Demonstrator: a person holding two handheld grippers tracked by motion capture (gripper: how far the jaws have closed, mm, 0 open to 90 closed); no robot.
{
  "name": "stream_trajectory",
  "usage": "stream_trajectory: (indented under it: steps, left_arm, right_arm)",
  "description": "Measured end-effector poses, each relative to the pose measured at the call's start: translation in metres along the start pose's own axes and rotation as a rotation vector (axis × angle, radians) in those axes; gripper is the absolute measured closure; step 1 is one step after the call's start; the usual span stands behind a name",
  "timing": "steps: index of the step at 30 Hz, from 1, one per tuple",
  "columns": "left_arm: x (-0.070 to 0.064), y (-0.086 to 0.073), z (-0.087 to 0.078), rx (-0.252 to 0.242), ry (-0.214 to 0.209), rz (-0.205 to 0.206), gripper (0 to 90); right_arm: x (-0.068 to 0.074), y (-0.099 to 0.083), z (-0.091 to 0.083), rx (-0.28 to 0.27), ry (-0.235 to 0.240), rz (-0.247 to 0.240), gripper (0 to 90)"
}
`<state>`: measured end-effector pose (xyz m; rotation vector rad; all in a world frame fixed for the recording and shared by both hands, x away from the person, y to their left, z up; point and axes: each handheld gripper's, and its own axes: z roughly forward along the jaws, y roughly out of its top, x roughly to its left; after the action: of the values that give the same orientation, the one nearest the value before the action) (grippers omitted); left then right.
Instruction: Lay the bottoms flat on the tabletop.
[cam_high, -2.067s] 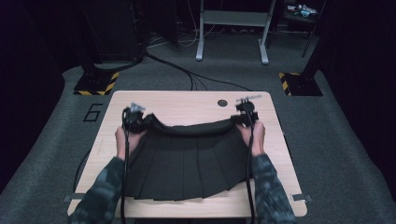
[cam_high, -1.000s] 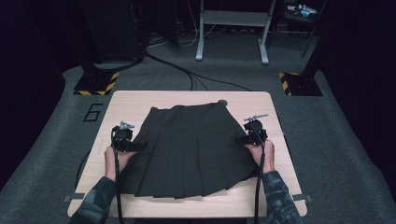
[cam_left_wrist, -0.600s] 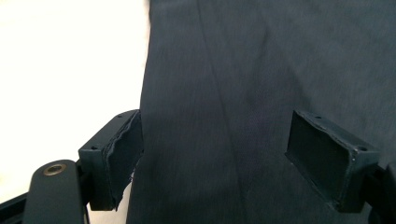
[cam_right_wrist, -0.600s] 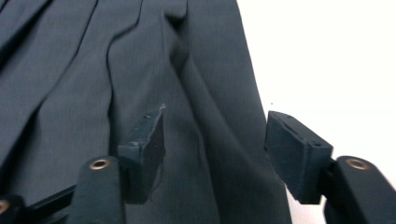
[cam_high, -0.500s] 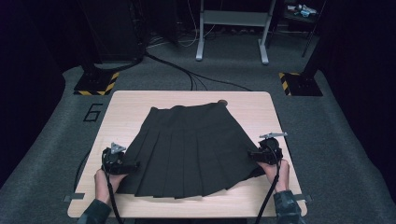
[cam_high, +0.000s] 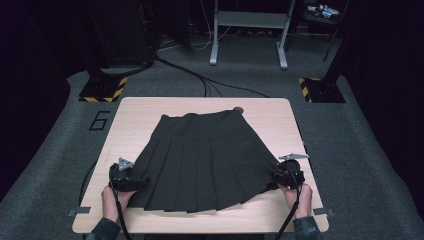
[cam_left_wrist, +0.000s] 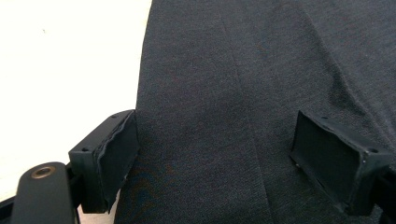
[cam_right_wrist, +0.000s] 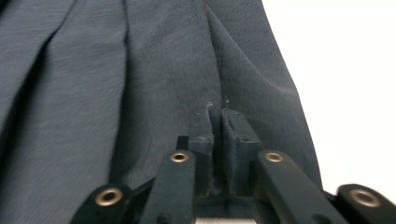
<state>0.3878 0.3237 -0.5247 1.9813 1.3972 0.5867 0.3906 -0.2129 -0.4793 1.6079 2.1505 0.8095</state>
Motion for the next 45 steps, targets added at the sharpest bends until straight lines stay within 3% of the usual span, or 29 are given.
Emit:
stream_trajectory:
  steps: [5,8,10,12,14,16,18,21,22,27,33,35,38,40,43,45]
  left_arm:
    - [0.001,0.000,0.001,-0.006,-0.002,0.000,14.4]
    - [0.001,0.000,0.001,-0.006,-0.004,-0.002,14.4]
    - [0.001,0.000,0.001,-0.008,-0.005,-0.002,14.4]
    - [0.001,0.000,0.001,-0.009,-0.005,-0.001,14.4]
    - [0.001,0.000,0.001,-0.007,-0.005,-0.001,14.4]
    - [0.001,0.000,0.001,-0.008,-0.005,-0.001,14.4]
    - [0.001,-0.001,0.001,-0.009,-0.007,0.001,14.4]
    - [0.001,-0.002,0.001,-0.015,-0.008,-0.003,14.4]
    - [0.001,-0.002,0.001,-0.017,-0.006,-0.001,14.4]
    - [0.002,-0.002,0.001,-0.018,-0.011,0.005,14.4]
    - [0.002,-0.003,0.001,-0.026,-0.009,0.002,14.4]
    - [0.002,-0.002,0.000,-0.018,-0.007,0.006,14.4]
    - [0.001,-0.001,0.000,-0.016,-0.005,0.010,14.5]
    - [0.001,0.000,-0.002,-0.019,-0.005,0.008,14.6]
    - [0.002,-0.001,-0.012,-0.045,-0.004,-0.002,14.5]
    - [0.003,-0.002,-0.022,-0.065,-0.001,-0.009,14.6]
  right_arm:
    - [0.006,-0.017,-0.004,0.031,0.012,-0.033,86.5]
    - [0.005,-0.027,-0.003,0.060,0.032,-0.025,86.8]
    - [0.002,-0.030,-0.007,0.043,0.026,-0.017,82.9]
    - [-0.004,-0.029,-0.014,-0.010,0.016,-0.006,74.0]
    - [-0.009,-0.025,-0.017,-0.050,-0.032,0.013,68.2]
    - [-0.014,-0.018,-0.012,-0.058,-0.067,0.024,60.3]
    - [-0.017,-0.013,0.002,-0.022,-0.097,0.019,52.3]
    - [-0.017,-0.013,0.019,0.022,-0.093,0.007,61.3]
    - [-0.017,-0.015,0.021,-0.001,-0.083,-0.002,68.0]
    - [-0.018,-0.019,0.017,0.003,-0.070,0.010,88.2]
    - [-0.027,-0.028,0.007,0.019,-0.091,0.013,90.0]
    - [-0.028,-0.028,0.003,0.015,-0.094,0.020,86.1]
    - [-0.022,-0.024,-0.007,-0.043,-0.043,0.065,72.9]
    - [-0.018,-0.019,-0.010,-0.085,0.010,0.044,65.9]
    - [-0.007,-0.011,-0.005,-0.078,0.054,0.017,58.8]
    - [-0.001,-0.009,0.003,-0.049,0.059,0.012,58.8]
